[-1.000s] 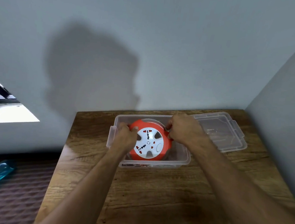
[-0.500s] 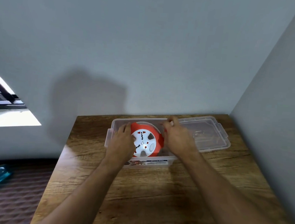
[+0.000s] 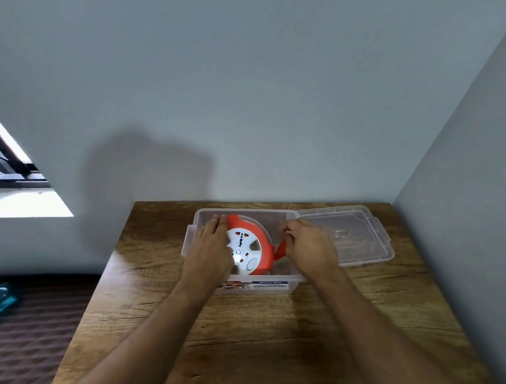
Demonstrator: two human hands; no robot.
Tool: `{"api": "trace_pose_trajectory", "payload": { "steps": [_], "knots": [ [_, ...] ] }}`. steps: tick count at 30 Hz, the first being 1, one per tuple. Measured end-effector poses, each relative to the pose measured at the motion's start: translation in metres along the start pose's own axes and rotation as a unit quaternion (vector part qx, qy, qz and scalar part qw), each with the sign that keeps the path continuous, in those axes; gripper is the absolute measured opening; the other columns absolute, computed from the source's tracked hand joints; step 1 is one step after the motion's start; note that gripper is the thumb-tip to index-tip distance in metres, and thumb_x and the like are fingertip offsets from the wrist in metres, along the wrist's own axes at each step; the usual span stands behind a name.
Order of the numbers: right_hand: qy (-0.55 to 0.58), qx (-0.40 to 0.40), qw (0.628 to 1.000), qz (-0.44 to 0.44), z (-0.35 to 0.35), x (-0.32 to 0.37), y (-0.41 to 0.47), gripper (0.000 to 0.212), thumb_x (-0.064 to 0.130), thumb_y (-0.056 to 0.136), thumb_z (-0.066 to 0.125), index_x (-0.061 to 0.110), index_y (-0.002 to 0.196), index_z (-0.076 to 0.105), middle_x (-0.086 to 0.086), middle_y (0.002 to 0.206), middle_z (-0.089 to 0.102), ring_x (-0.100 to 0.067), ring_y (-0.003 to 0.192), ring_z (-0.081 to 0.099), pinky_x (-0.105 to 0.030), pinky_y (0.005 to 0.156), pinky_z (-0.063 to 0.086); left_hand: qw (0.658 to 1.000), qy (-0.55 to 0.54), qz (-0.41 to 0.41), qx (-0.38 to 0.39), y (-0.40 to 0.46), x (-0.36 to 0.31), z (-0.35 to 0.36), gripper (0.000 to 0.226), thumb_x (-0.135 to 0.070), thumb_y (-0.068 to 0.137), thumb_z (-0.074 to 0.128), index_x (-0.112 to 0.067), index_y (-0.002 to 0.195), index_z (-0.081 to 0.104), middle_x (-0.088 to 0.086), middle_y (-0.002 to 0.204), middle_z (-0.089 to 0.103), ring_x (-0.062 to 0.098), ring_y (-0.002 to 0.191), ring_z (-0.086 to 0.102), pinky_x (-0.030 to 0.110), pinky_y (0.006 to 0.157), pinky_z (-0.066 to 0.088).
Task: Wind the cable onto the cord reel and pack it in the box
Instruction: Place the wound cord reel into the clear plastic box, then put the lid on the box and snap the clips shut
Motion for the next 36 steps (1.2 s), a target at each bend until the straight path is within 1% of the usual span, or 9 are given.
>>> {"api": "trace_pose_trajectory", "payload": {
  "steps": [4, 8, 10, 14, 16, 21, 28, 34, 36],
  "knots": [
    [0.082, -0.087, 0.993, 0.015, -0.007, -0.011, -0.004, 0.022, 0.023, 0.101, 0.054, 0.021, 0.119, 0.065, 0.0, 0.121, 0.058, -0.014, 0.092, 0.061, -0.027, 0.075, 0.055, 1.0, -0.009, 0.003, -0.016, -0.002, 0.001, -0.001, 0.091, -0.033, 0.091, 0.075, -0.007, 0.163, 0.026, 0.011, 0.17, 0.035, 0.029, 0.157, 0.031, 0.044, 0.127, 0.024],
    [0.171, -0.168, 0.955, 0.174, -0.008, -0.072, -0.02, 0.019, 0.024, 0.101, 0.052, 0.018, 0.114, 0.063, -0.004, 0.116, 0.059, -0.013, 0.092, 0.056, -0.025, 0.072, 0.047, 1.0, -0.012, 0.002, -0.016, -0.002, 0.002, 0.001, 0.09, -0.034, 0.092, 0.073, -0.008, 0.163, 0.024, 0.011, 0.171, 0.032, 0.03, 0.157, 0.03, 0.042, 0.127, 0.022],
    [0.115, -0.09, 0.966, 0.215, 0.01, -0.096, -0.027, 0.018, 0.024, 0.101, 0.053, 0.017, 0.113, 0.065, -0.006, 0.113, 0.062, -0.013, 0.089, 0.057, -0.027, 0.073, 0.048, 1.0, -0.019, -0.002, -0.015, -0.001, 0.003, 0.001, 0.088, -0.033, 0.093, 0.071, -0.007, 0.163, 0.024, 0.012, 0.171, 0.032, 0.03, 0.157, 0.03, 0.042, 0.127, 0.023],
    [0.063, 0.08, 0.984, 0.144, 0.052, -0.093, -0.041, 0.03, 0.033, 0.095, 0.062, 0.022, 0.122, 0.062, 0.0, 0.115, 0.056, -0.013, 0.089, 0.056, -0.028, 0.078, 0.048, 1.0, -0.022, -0.004, -0.015, -0.001, 0.003, 0.0, 0.084, -0.033, 0.096, 0.068, -0.005, 0.163, 0.027, 0.012, 0.171, 0.033, 0.029, 0.157, 0.031, 0.042, 0.127, 0.025],
    [0.068, 0.1, 0.982, 0.146, 0.06, -0.09, -0.046, 0.036, 0.037, 0.092, 0.065, 0.025, 0.126, 0.058, 0.0, 0.118, 0.053, -0.015, 0.094, 0.059, -0.031, 0.083, 0.05, 0.999, -0.029, -0.007, -0.018, -0.001, 0.002, 0.0, 0.082, -0.033, 0.097, 0.067, -0.006, 0.163, 0.027, 0.011, 0.17, 0.034, 0.029, 0.157, 0.031, 0.044, 0.128, 0.026],
    [0.053, 0.081, 0.984, 0.152, 0.058, -0.085, -0.038, 0.01, 0.025, 0.094, 0.063, 0.02, 0.101, 0.067, -0.002, 0.102, 0.059, -0.014, 0.082, 0.057, -0.031, 0.078, 0.053, 0.997, -0.059, -0.028, -0.049, -0.006, 0.005, -0.006, 0.064, -0.035, 0.106, 0.05, -0.007, 0.161, 0.032, 0.012, 0.167, 0.04, 0.029, 0.156, 0.034, 0.043, 0.127, 0.021],
    [0.085, -0.093, 0.979, 0.162, -0.015, -0.097, -0.025, 0.016, 0.019, 0.089, 0.072, 0.021, 0.083, 0.058, -0.005, 0.093, 0.06, -0.009, 0.069, 0.053, -0.018, 0.06, 0.039, 0.991, -0.113, -0.022, -0.07, -0.009, 0.001, -0.018, 0.053, -0.028, 0.107, 0.05, -0.007, 0.155, 0.044, 0.011, 0.158, 0.053, 0.029, 0.147, 0.047, 0.043, 0.119, 0.038],
    [0.164, -0.287, 0.938, 0.102, -0.109, -0.047, -0.034, 0.026, 0.022, 0.08, 0.079, 0.016, 0.078, 0.054, -0.001, 0.079, 0.057, -0.018, 0.07, 0.052, -0.027, 0.061, 0.04, 0.976, -0.189, -0.038, -0.1, -0.008, 0.006, -0.036, 0.037, -0.017, 0.106, 0.05, -0.004, 0.138, 0.061, 0.016, 0.139, 0.064, 0.03, 0.117, 0.065, 0.043, 0.104, 0.054],
    [0.202, -0.309, 0.926, 0.075, -0.128, -0.021, -0.04, 0.031, 0.027, 0.081, 0.08, 0.017, 0.078, 0.051, 0.0, 0.075, 0.057, -0.018, 0.065, 0.053, -0.022, 0.055, 0.039, 0.962, -0.245, -0.064, -0.103, -0.007, 0.015, -0.043, 0.039, -0.019, 0.107, 0.049, -0.006, 0.143, 0.057, 0.015, 0.141, 0.062, 0.012, 0.104, 0.068, 0.029, 0.092, 0.055]
  ]
}}
Point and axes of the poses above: each hand's wrist, its own y-axis towards the middle knuckle, its own z-axis out of the palm, x = y × z, the point moved 10 cm from there along y, towards the middle knuckle
